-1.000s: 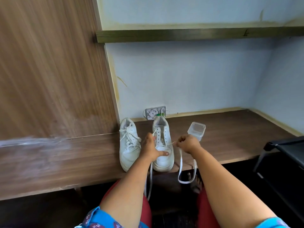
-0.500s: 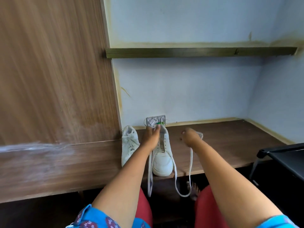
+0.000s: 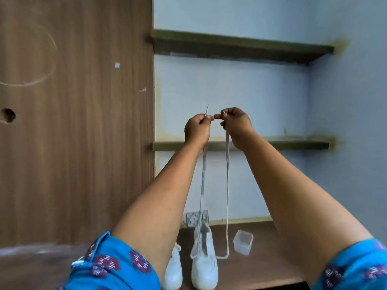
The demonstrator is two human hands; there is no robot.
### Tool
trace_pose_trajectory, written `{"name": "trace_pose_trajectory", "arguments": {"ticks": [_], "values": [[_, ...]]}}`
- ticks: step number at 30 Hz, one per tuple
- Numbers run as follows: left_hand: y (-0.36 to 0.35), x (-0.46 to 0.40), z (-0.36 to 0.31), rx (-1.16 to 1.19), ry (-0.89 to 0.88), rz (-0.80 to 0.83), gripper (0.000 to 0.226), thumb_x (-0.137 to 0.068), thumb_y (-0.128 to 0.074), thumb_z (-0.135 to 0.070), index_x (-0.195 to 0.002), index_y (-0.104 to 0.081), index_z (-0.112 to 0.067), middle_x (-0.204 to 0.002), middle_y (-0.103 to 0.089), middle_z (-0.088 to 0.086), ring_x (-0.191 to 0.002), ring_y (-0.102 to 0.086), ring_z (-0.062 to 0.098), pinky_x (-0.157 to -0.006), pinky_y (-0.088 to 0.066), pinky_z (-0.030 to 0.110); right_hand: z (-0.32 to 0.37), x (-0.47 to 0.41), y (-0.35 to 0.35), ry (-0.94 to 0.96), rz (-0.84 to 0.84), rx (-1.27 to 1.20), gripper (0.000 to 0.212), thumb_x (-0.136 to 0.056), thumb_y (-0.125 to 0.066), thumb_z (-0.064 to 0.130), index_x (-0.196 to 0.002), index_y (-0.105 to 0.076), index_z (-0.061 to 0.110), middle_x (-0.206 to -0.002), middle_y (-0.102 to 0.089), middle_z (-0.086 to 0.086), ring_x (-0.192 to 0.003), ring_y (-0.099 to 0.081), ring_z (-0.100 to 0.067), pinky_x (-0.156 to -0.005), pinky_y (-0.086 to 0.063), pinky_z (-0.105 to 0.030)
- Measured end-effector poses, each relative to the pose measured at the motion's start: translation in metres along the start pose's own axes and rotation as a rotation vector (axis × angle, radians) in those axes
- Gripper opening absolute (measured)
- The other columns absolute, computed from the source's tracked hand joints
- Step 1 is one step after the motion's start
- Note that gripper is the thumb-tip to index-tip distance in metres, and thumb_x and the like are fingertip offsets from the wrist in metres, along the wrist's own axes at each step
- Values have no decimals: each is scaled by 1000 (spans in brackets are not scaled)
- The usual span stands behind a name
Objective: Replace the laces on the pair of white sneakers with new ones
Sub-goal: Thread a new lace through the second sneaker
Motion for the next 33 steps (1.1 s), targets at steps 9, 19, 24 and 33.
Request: {"name": "trace_pose_trajectory", "arguments": {"ticks": [9, 19, 24, 33], "values": [[1, -25, -80, 81, -40, -110, 16, -88, -68, -17, -102, -73, -9, -101, -72, 4, -92, -64, 18, -84, -50, 25, 84, -32, 11, 48, -29, -31, 14, -92, -62, 12, -79, -64, 17, -77, -62, -3, -79, -56, -18, -74, -48, -28], [-14, -29, -82, 156, -24, -68, 13, -87, -71, -19, -96, -73, -12, -99, -73, 5, -96, -66, 21, -87, -54, 30, 80, -31, 15, 42, -29, -109, 5, -84, -73, 13, -84, -72, 18, -84, -70, -1, -89, -61, -17, -79, -47, -27], [-18, -29, -81, 217, -11, -61, 19, -87, -70, -19, -104, -72, -10, -104, -72, 5, -100, -65, 19, -85, -51, 27, 80, -31, 17, -59, 2, -202, 6, -83, -73, 12, -85, -72, 17, -88, -71, 2, -101, -61, -14, -83, -44, -24], [-15, -29, -83, 278, 20, 24, 23, -88, -68, -15, -109, -70, -5, -108, -71, 9, -97, -65, 15, -85, -49, 24, 86, -27, 22, -283, 75, -344, 5, -84, -72, 13, -86, -73, 18, -82, -63, 3, -75, -44, -8, -66, -41, -22]]}}
Point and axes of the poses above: each hand's wrist, its own x-axis away from the middle knuckle, its own y-axis out of the back of the hand, z = x × y, the point moved 1 cm from there along -x, towards the middle knuckle
